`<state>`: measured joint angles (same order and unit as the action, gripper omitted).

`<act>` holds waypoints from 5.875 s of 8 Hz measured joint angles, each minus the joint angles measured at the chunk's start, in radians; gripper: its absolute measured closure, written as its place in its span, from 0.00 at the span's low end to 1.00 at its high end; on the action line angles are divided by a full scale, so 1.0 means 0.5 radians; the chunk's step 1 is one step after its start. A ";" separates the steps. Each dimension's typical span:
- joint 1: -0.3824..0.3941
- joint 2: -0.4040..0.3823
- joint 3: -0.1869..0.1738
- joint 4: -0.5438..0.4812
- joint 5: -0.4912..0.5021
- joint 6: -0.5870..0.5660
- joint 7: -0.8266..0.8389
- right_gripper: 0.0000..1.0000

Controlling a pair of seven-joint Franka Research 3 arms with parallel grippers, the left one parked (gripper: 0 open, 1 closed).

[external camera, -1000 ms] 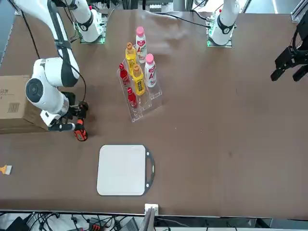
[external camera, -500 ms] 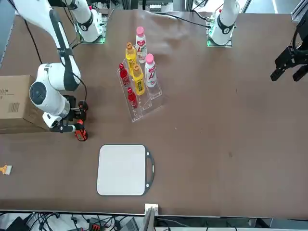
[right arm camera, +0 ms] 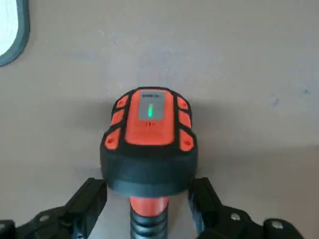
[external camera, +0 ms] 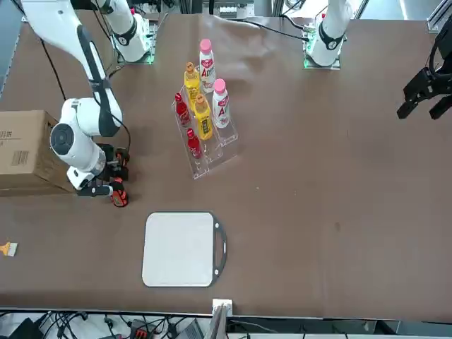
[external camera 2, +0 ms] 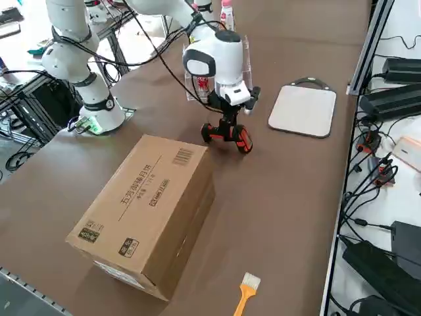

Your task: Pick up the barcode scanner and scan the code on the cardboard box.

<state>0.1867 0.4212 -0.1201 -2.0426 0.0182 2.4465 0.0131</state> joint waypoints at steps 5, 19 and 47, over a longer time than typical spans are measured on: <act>0.000 0.040 0.001 0.000 0.000 0.021 -0.001 0.09; 0.002 -0.090 0.001 0.033 0.000 -0.115 -0.020 0.57; -1.072 -0.632 -0.022 0.461 -0.055 -1.198 -1.169 0.57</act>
<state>-0.3493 0.1053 -0.1313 -1.8120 -0.0094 1.8474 -0.5713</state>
